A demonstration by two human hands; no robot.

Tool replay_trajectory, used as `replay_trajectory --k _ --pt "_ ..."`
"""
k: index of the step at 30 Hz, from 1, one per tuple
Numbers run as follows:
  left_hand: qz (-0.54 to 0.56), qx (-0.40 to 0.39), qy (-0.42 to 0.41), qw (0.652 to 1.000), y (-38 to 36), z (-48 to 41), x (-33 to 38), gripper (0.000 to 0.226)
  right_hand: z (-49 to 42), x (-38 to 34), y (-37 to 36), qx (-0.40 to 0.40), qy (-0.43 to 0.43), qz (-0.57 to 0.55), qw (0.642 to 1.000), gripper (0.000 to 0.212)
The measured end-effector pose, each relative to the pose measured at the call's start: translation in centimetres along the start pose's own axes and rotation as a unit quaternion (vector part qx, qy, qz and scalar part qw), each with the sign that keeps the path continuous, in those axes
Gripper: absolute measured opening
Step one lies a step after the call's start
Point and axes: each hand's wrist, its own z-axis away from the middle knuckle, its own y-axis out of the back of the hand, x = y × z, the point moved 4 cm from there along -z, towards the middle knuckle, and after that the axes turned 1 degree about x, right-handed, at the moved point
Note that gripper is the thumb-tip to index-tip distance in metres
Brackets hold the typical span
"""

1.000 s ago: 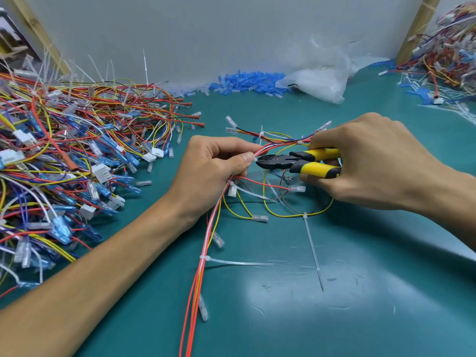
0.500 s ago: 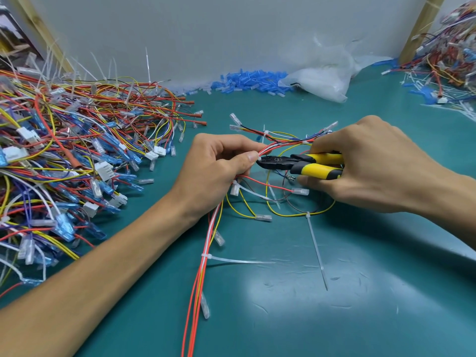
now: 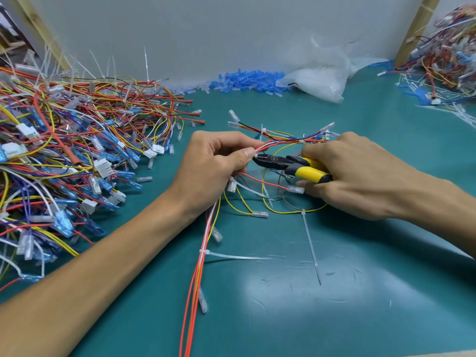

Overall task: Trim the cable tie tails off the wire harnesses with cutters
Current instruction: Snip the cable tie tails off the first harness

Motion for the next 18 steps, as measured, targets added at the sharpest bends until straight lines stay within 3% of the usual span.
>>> replay_trajectory --k 18 --pt "0.010 0.007 -0.009 1.000 0.0 0.0 0.0 0.018 -0.2 0.7 -0.8 0.015 -0.014 -0.040 0.999 0.042"
